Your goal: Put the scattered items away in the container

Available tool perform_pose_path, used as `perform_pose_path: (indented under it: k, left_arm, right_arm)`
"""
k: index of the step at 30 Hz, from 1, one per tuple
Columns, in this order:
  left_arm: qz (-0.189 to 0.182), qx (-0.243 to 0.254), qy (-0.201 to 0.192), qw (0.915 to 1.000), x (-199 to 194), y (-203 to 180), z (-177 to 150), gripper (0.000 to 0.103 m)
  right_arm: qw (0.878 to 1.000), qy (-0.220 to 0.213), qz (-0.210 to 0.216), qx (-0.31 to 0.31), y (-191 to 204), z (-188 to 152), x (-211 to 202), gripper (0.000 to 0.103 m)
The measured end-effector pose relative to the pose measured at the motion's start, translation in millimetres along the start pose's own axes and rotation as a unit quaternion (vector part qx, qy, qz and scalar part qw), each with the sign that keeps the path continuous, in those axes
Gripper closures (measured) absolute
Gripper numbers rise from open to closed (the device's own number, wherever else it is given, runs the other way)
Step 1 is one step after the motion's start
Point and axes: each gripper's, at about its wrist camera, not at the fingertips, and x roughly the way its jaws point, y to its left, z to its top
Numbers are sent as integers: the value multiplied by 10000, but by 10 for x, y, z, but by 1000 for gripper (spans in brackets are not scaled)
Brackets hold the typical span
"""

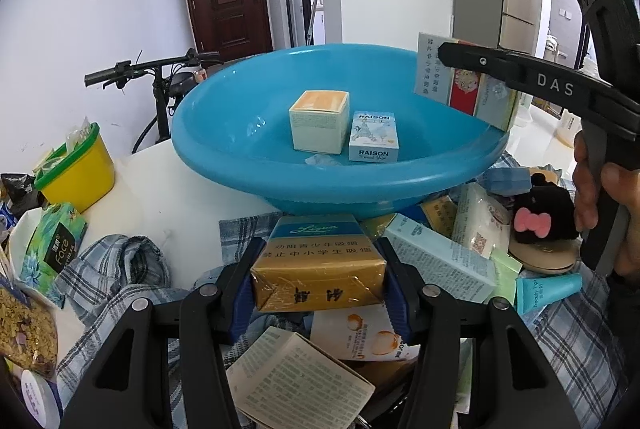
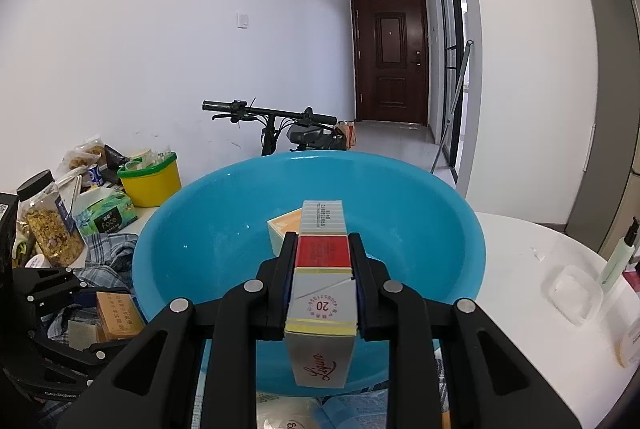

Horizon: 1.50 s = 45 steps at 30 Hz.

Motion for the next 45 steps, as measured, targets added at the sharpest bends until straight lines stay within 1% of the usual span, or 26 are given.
perform_pose_path:
  k: [6,9,11,15,18,21,25,28,34,39,41,45]
  left_arm:
    - [40,30,29,10000,5,-22,-1,46]
    - [128,40,99,9999,23,-37,-9,46]
    - [169,18,74,9998,-27,-33,0,46]
    - [186,-74,-139,9997,-271,-2,34,46]
    - [289,-60,-286,9992,-511,45,41,46]
    - [483,-50,-467,9977,-751,89,65,46]
    - [475,-179,-898,9947,-1046,102,230,46]
    - [469,-154,-1129,9924,-1103,40,401,46]
    - [535,-122,-1347,9894,-899,-129,711,46]
    - [523,-179,-1329,9896,-603,-192,914,46]
    - [542,-320,-1330,9891,-488,-165,969,46]
    - [403,-621,-1283,9890,-280,-85,978,46]
  right_arm:
    - [10000,-40,65,58,-3,-11,-6,81]
    - [9999,-44,91,72,-7,-12,-4,81]
    - [9998,-40,151,135,-21,-9,-11,81]
    - [9998,-68,160,127,-18,-18,-16,81]
    - [9996,-81,214,191,-33,-23,-18,81]
    - [9994,-73,247,229,-35,-19,-21,81]
    - [9993,-75,261,237,-35,-16,-19,81]
    - [9993,-73,276,259,-37,-12,-19,81]
    - [9991,-81,293,303,-69,-17,-25,81]
    - [9987,-69,308,397,-120,-14,-18,81]
    - [9982,-89,328,484,-153,-20,-17,81]
    - [9976,-79,354,593,-202,-31,-41,81]
